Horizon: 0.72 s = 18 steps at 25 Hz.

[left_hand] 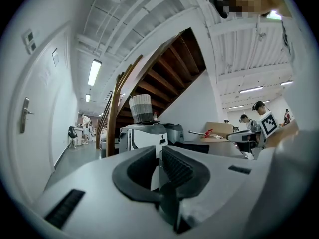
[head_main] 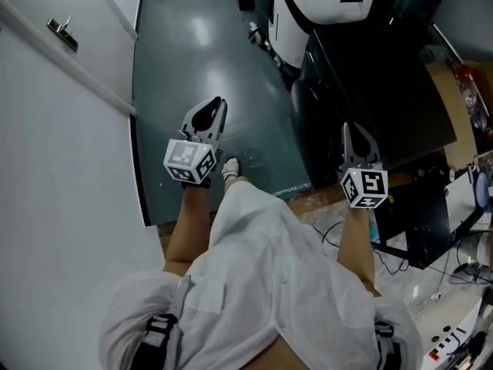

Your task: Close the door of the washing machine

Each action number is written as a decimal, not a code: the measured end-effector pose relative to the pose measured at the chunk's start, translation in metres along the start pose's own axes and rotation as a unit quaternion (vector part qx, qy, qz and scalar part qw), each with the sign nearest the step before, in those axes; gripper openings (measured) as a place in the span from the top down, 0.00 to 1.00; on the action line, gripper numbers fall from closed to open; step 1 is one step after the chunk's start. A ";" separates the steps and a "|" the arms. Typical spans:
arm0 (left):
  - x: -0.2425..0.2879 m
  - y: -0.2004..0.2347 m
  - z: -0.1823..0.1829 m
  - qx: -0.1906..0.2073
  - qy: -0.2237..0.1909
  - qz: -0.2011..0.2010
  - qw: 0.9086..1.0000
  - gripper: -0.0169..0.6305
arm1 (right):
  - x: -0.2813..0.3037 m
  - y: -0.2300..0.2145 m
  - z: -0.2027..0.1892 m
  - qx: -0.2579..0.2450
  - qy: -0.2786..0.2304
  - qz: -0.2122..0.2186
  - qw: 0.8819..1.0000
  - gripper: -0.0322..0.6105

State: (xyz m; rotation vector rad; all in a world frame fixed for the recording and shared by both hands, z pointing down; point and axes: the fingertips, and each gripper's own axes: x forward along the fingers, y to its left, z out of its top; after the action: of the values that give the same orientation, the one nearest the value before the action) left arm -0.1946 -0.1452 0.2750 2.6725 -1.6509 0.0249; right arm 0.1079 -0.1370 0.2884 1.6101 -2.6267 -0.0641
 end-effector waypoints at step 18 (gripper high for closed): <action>-0.002 0.003 0.003 0.001 -0.003 -0.003 1.000 0.90 | 0.005 0.004 0.007 -0.023 0.007 -0.001 1.000 0.91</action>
State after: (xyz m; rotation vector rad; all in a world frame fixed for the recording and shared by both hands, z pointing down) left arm -0.1982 -0.1443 0.2722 2.6797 -1.6459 0.0190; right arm 0.1019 -0.1401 0.2814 1.5921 -2.5926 -0.1125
